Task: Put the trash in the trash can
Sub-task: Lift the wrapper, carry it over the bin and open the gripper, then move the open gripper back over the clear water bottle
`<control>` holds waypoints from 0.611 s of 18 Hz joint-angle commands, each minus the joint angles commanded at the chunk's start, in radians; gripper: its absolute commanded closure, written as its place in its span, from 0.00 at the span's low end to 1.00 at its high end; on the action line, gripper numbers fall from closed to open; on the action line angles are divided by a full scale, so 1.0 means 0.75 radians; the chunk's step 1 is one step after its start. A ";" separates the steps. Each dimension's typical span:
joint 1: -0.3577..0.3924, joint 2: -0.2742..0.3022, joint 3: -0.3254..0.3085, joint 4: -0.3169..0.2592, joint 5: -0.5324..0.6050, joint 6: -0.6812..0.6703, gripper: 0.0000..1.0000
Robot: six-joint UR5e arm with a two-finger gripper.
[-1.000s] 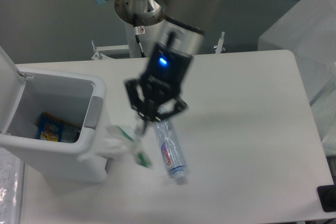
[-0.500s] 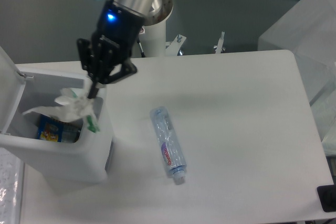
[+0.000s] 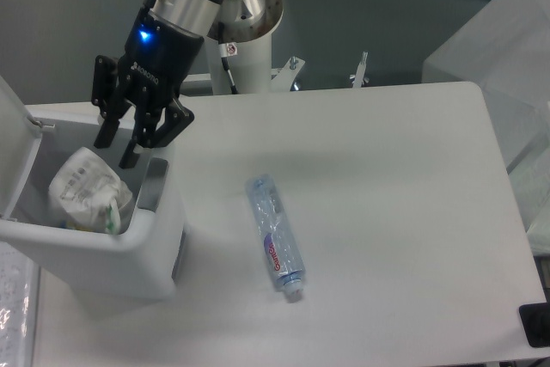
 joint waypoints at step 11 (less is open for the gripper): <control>0.329 -0.372 0.223 0.000 -0.002 0.000 0.00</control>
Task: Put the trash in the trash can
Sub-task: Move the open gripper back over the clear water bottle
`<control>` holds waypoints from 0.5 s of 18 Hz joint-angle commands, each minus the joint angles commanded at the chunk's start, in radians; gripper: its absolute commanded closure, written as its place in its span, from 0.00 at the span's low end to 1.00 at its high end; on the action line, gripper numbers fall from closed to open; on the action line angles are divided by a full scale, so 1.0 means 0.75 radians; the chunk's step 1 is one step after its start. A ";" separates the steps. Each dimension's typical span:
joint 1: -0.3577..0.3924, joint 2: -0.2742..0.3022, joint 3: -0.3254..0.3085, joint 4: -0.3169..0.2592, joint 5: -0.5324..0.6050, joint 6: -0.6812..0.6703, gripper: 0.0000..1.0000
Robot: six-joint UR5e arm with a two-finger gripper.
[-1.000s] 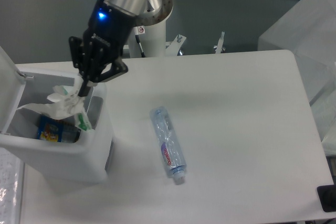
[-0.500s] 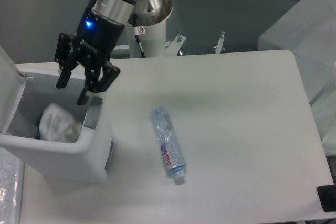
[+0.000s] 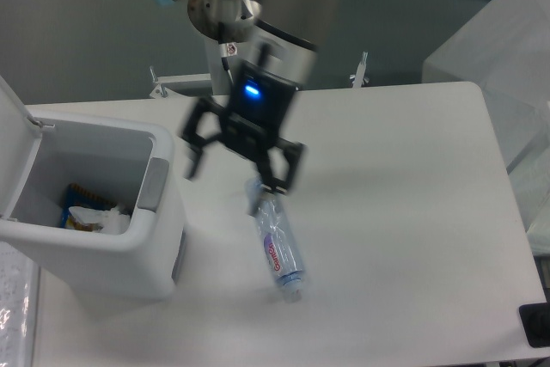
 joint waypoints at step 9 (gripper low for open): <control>-0.002 -0.274 0.105 -0.027 0.219 -0.025 0.00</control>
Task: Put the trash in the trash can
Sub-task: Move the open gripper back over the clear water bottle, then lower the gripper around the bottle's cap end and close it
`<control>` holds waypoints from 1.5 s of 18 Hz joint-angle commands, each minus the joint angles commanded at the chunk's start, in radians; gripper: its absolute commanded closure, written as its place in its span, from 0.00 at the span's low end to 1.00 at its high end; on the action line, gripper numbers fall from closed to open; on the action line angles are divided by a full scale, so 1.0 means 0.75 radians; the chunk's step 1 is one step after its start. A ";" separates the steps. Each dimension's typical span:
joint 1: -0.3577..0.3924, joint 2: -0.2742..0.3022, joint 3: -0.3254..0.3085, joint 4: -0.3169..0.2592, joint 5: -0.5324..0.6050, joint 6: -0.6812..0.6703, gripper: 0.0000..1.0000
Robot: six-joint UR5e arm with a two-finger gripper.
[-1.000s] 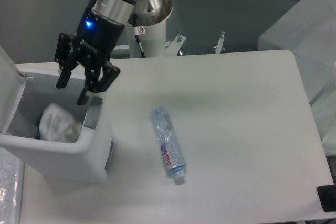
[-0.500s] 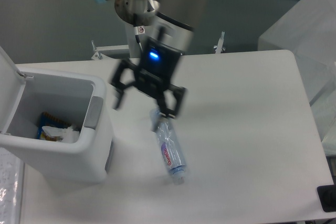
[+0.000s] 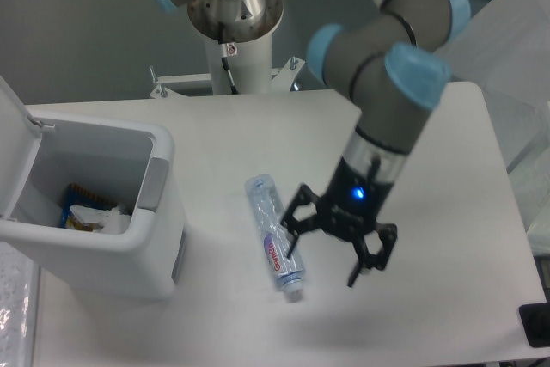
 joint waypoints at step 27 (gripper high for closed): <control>-0.270 -0.360 0.391 -0.683 0.620 -0.501 0.00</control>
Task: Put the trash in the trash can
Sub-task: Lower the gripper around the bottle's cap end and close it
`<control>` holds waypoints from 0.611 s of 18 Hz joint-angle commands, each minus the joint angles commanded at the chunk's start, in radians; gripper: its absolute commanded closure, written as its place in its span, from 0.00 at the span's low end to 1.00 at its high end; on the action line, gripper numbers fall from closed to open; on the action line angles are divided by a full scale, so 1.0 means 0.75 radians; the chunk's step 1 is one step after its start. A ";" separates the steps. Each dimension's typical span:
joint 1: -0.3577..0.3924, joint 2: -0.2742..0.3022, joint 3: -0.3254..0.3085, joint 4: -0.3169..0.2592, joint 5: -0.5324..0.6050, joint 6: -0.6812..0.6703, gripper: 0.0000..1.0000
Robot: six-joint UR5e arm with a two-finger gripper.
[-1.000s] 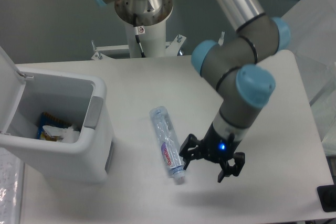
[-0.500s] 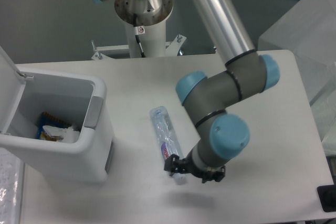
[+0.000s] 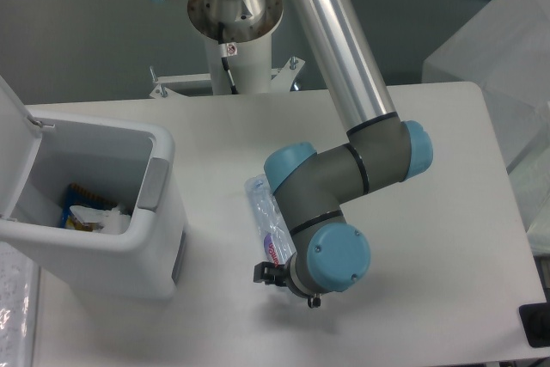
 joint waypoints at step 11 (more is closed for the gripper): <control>-0.018 -0.041 0.008 0.004 0.070 -0.123 0.23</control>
